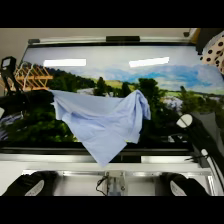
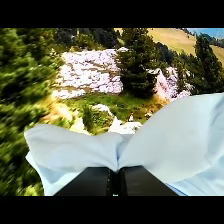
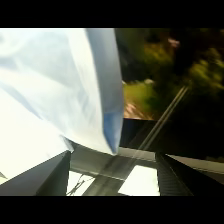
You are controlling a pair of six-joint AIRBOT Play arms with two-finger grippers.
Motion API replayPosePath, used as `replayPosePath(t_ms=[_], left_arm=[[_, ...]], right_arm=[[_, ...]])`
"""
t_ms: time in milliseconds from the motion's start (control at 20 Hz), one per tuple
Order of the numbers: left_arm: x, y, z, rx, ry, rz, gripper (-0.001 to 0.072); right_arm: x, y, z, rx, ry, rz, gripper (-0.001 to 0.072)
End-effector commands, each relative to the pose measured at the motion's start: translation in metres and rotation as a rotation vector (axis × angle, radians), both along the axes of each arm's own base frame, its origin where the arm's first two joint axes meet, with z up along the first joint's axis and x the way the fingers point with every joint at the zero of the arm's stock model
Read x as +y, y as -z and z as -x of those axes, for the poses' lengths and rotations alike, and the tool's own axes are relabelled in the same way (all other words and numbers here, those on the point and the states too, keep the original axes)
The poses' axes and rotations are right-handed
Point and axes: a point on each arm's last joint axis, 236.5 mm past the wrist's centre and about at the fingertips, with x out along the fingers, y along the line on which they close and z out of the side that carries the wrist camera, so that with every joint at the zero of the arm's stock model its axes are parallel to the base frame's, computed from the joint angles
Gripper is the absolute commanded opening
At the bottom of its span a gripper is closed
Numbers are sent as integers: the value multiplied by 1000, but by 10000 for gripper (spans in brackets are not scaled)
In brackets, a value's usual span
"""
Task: Fold the shirts.
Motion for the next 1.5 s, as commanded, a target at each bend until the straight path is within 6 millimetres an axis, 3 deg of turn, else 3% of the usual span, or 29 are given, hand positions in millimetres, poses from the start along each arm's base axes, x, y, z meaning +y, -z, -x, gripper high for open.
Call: replayPosePath(t_ms=[0,450,650,800,900,1000,1050,1100,1200,1250,1350,1400,1450], left_arm=[[0,1,0,3,-1,-1,41],[0,0,0,2,-1,0,41],[0,0,0,1,-1,-1,41],[1,0,0,-2,-2,-4,41],[2,-13,-3,-37,6,-19,40],[2,-57,-9,-145,39,-46,40],[1,-89,-11,-218,48,-48,40],[1,-133,-11,-310,44,-34,41],[4,-238,7,-531,33,7,40],[7,-298,28,-662,30,35,40],[12,-398,87,-900,37,103,41],[15,-440,125,-1012,49,141,41],[17,-470,159,-1102,62,173,40]], right_arm=[[21,22,14,27,21,-18,639],[55,53,21,96,13,-36,619],[57,56,16,77,15,-26,95],[57,39,1,2,-68,-9,87],[52,8,-17,-113,-162,33,87],[42,-49,-43,-305,-277,105,87],[33,-91,-60,-437,-307,164,87],[21,-140,-77,-582,-314,226,87],[-10,-279,-98,-957,-250,360,87],[-29,-363,-92,-1169,-174,414,87],[-63,-507,-45,-1533,1,444,87],[-79,-562,-10,-1668,86,426,87],[-90,-599,25,-1762,140,397,87]])
